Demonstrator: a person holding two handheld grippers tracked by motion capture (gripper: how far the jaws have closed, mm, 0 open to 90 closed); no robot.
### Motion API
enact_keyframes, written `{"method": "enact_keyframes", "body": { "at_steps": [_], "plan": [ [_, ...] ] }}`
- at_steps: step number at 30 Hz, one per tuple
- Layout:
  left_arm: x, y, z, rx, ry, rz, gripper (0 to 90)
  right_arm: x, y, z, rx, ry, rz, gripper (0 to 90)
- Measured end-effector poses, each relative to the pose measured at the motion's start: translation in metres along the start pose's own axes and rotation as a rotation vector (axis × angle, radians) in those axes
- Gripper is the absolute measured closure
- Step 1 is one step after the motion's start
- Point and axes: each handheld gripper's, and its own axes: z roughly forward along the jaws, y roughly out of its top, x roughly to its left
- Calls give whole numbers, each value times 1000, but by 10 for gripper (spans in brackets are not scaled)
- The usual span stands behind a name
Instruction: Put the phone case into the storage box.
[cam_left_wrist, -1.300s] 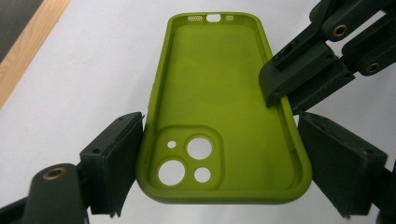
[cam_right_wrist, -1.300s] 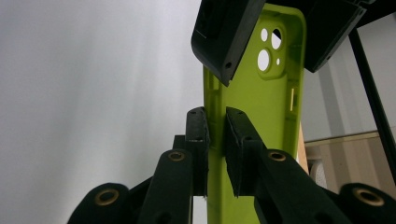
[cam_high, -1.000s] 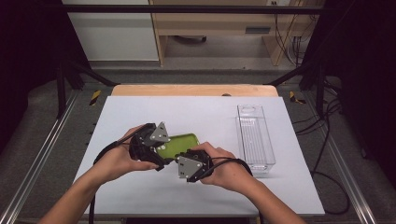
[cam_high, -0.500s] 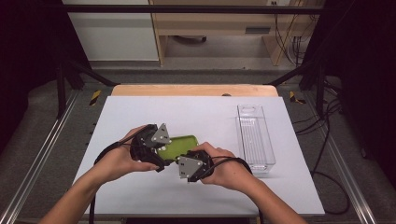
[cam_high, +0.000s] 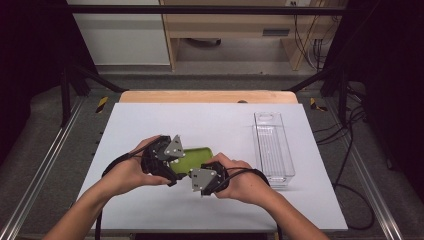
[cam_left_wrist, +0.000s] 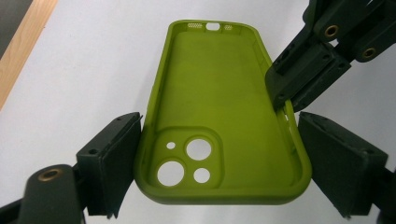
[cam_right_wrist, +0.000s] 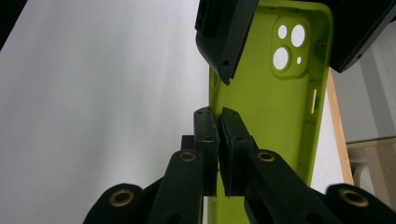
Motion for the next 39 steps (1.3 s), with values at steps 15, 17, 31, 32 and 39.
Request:
{"method": "enact_keyframes", "body": {
  "at_steps": [15, 17, 31, 32, 39],
  "plan": [
    [0, 0, 0, -18, -12, -16, 144, 1, -1, -1, 2, 7, 7, 876],
    [0, 0, 1, -22, -14, -20, 143, 1, -2, 0, -1, 10, 8, 876],
    [2, -3, 1, -66, -17, -66, 134, 0, -4, -1, 12, 17, 34, 879],
    [3, -3, 1, -74, -19, -73, 133, -1, -5, -1, 4, 19, 37, 878],
    [9, -7, -6, -142, -4, -126, 127, -2, -10, -2, 2, 15, 62, 878]
  ]
}}
